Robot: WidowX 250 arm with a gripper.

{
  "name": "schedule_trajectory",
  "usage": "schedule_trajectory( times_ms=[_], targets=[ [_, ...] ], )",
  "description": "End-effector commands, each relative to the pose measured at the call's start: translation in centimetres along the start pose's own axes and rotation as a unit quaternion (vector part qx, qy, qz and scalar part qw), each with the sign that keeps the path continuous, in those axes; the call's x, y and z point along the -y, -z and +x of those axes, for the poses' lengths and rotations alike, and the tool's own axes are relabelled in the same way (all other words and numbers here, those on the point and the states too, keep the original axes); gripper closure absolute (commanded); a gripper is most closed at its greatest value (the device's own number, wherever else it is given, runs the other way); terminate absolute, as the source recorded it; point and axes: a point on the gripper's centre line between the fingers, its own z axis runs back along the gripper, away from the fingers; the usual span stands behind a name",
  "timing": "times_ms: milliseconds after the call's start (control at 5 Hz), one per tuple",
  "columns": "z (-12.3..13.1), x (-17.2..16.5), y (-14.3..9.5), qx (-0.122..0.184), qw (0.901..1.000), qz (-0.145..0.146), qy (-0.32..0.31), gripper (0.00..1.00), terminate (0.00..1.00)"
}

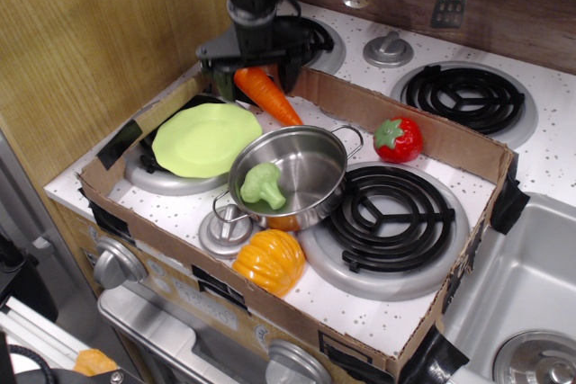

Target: Put carrot on plate

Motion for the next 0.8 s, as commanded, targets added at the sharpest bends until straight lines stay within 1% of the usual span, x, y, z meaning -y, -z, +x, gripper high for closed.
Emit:
schedule_trajectory(
  times_ms=[0,200,400,600],
  targets=[
    [0.3,-0.6,-1.1,0.027,0.9996,-0.003,0.008,1.0,0.0],
    [0.4,-0.5,-1.9,0.042,0.9988,0.015,0.02,1.0,0.0],
    [1.3,-0.6,-4.0,0.052,0.9979,0.028,0.025,1.0,0.0],
    [1.8,-1.2,-7.1,0.066,0.9967,0.045,0.011,1.0,0.0]
  ],
)
